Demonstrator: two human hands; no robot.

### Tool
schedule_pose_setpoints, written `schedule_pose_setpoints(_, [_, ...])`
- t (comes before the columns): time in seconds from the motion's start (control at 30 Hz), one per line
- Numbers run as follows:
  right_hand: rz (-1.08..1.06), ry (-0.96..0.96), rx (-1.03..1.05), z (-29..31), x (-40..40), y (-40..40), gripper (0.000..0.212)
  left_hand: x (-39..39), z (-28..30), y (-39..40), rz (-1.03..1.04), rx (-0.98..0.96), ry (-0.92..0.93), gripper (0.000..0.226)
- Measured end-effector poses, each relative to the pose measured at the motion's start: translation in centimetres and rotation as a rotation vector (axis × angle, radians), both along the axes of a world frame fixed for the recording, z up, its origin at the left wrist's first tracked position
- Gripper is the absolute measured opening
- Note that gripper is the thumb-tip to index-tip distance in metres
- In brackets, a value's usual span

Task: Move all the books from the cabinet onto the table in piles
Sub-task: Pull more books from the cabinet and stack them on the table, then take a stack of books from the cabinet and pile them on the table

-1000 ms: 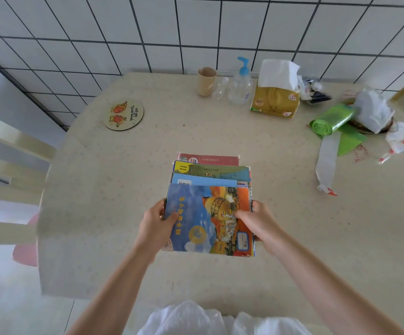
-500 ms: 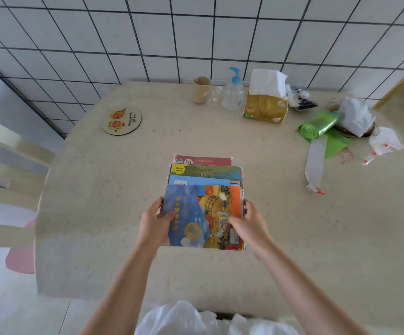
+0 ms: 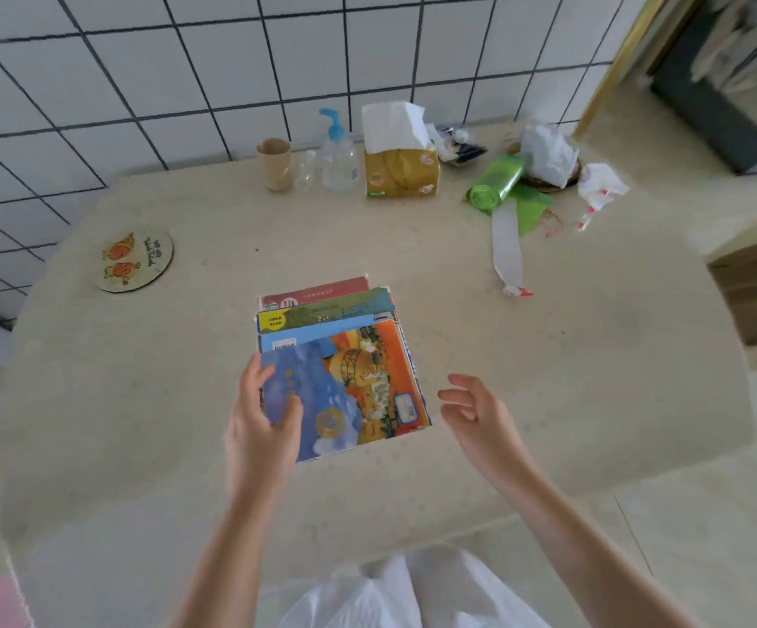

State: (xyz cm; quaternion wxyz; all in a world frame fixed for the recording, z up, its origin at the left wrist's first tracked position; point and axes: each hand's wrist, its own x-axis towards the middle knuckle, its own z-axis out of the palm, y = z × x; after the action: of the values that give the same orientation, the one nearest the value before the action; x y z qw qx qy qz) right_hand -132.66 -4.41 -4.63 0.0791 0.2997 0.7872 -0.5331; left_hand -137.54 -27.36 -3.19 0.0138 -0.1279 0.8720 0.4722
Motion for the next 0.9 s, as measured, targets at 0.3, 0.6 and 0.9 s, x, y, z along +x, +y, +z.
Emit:
schedule_pose_setpoints(0.3, [-0.206,0.137,0.227,0.3,8.3,-1.2,0.036,3.2,-0.5,7.1,-0.630,0.107,0.107,0.045])
schedule_pose_setpoints(0.6, [-0.623,-0.009,0.387,0.2,23.4,-0.5,0.034,8.9,-0.9,12.9,-1.175,0.188,-0.010,0.024])
schedule_pose_setpoints(0.9, [-1.134,-0.109,0.379,-0.3,39.9,-4.5,0.032,21.4,-1.1,20.5,-1.768,0.027,0.045,0.020])
